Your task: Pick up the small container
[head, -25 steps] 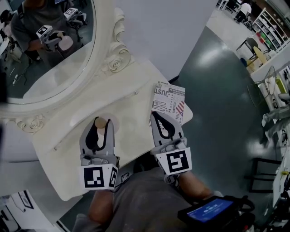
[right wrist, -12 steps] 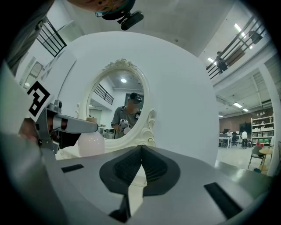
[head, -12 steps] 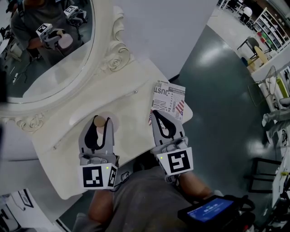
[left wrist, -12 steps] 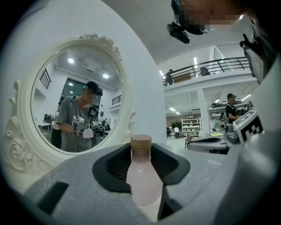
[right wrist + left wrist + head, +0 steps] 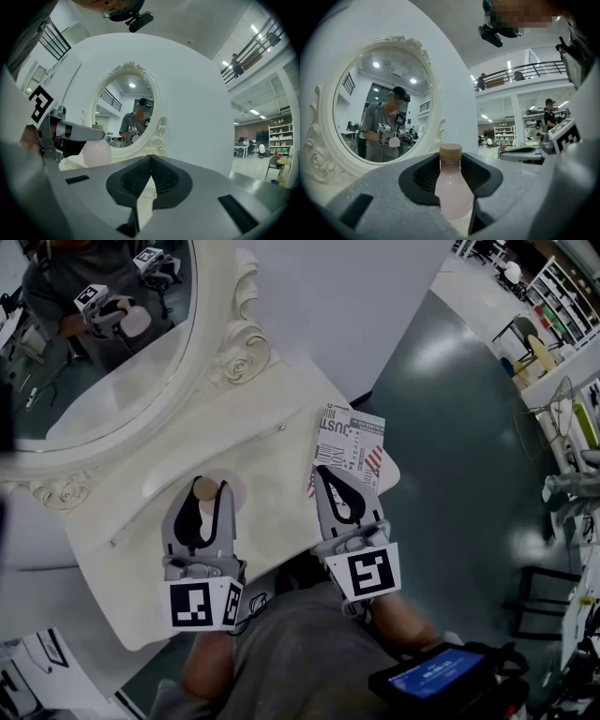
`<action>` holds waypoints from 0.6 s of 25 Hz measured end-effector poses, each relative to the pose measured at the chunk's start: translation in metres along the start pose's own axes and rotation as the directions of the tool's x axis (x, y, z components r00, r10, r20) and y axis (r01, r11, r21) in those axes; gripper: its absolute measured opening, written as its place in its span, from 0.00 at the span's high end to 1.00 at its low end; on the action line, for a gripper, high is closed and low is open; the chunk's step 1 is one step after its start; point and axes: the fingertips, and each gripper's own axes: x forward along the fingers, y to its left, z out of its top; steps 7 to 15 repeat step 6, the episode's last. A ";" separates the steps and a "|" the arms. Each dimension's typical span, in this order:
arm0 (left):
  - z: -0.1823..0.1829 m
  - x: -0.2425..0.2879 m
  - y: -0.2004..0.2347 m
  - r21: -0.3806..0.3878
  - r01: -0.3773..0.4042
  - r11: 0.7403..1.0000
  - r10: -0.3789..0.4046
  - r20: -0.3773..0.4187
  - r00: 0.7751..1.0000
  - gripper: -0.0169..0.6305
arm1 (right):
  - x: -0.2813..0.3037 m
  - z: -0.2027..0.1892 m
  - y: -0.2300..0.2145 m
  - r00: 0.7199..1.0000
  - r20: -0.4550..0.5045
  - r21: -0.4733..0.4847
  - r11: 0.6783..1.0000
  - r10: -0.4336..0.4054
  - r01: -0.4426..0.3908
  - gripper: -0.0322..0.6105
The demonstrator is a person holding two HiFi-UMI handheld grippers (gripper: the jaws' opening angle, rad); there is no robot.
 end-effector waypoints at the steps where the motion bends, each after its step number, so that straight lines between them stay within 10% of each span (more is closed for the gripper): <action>1: 0.000 0.000 0.000 0.000 0.000 1.000 0.000 -0.001 1.000 0.75 | 0.000 0.001 0.000 1.000 0.002 -0.001 1.000 0.001 -0.001 0.93; 15: 0.002 -0.001 -0.001 0.004 -0.001 1.000 0.001 -0.001 1.000 0.75 | -0.001 0.003 0.000 1.000 0.004 -0.003 1.000 0.002 -0.002 0.93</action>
